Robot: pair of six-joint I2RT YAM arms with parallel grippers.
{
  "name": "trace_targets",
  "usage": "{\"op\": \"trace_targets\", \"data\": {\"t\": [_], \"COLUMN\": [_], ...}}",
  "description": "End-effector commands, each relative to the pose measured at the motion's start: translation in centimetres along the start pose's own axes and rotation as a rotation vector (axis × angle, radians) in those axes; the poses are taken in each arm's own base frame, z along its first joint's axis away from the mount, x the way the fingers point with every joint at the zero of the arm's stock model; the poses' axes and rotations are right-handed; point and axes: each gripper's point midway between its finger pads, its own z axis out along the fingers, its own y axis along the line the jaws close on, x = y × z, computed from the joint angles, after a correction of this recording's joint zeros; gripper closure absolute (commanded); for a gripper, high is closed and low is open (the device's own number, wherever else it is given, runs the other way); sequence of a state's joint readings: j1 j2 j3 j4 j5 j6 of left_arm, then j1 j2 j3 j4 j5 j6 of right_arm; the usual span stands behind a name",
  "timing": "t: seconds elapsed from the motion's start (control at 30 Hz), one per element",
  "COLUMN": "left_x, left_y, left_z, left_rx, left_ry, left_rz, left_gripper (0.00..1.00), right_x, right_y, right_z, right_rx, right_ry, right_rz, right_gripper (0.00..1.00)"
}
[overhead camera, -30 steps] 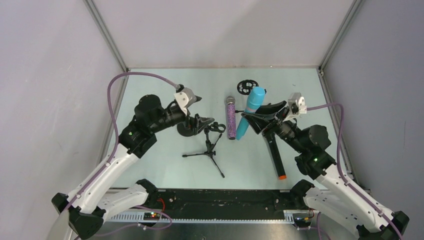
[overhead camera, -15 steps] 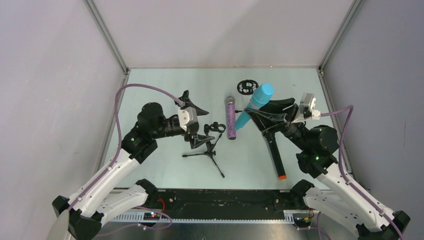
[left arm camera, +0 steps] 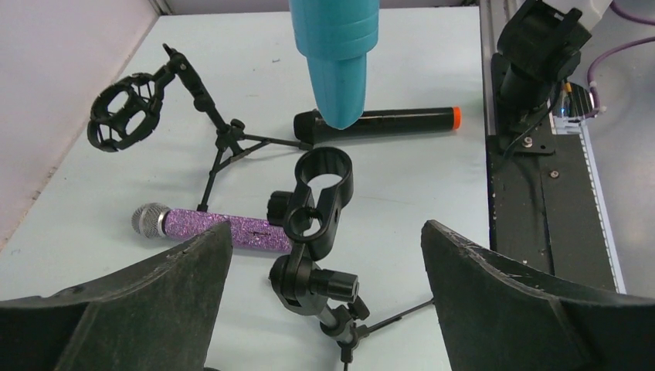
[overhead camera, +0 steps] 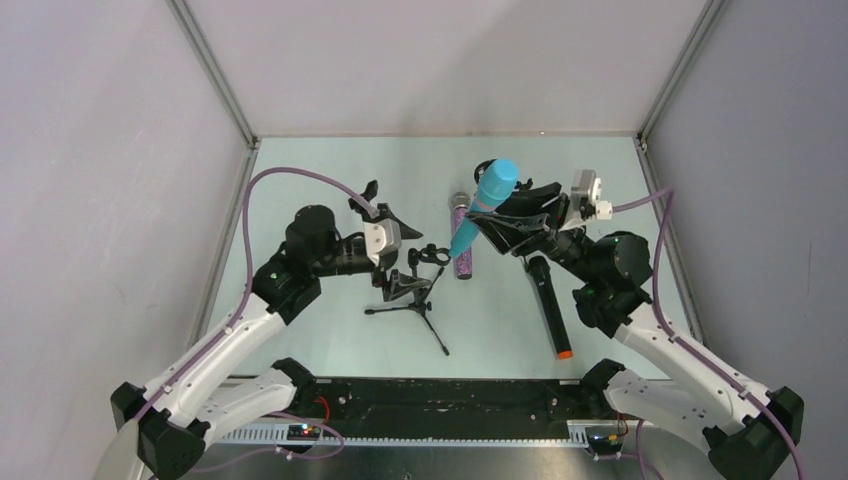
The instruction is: Attach the microphones to the stand
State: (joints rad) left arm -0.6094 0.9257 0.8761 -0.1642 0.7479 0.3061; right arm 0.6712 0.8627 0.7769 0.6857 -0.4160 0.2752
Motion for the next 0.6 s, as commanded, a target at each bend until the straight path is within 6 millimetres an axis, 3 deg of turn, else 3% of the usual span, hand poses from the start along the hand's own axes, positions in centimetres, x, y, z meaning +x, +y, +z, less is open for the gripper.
{"op": "trace_targets", "data": {"t": [0.0, 0.27, 0.57], "left_x": [0.8, 1.8, 1.7], "left_y": [0.3, 1.1, 1.1], "left_z": [-0.1, -0.2, 0.3], "left_rx": [-0.023, -0.069, -0.050], "left_ry": [0.015, 0.048, 0.049], "left_rz": [0.040, 0.064, 0.020], "left_gripper": [0.05, 0.10, 0.29], "right_x": [-2.7, -1.6, -1.7], "right_y": [1.4, 1.7, 1.7], "right_z": [1.6, 2.8, 2.5], "right_rx": [-0.069, -0.104, -0.074], "right_ry": [-0.101, -0.112, -0.101], "right_rz": [-0.013, -0.004, -0.032], "right_gripper": [1.00, 1.00, 1.00]}}
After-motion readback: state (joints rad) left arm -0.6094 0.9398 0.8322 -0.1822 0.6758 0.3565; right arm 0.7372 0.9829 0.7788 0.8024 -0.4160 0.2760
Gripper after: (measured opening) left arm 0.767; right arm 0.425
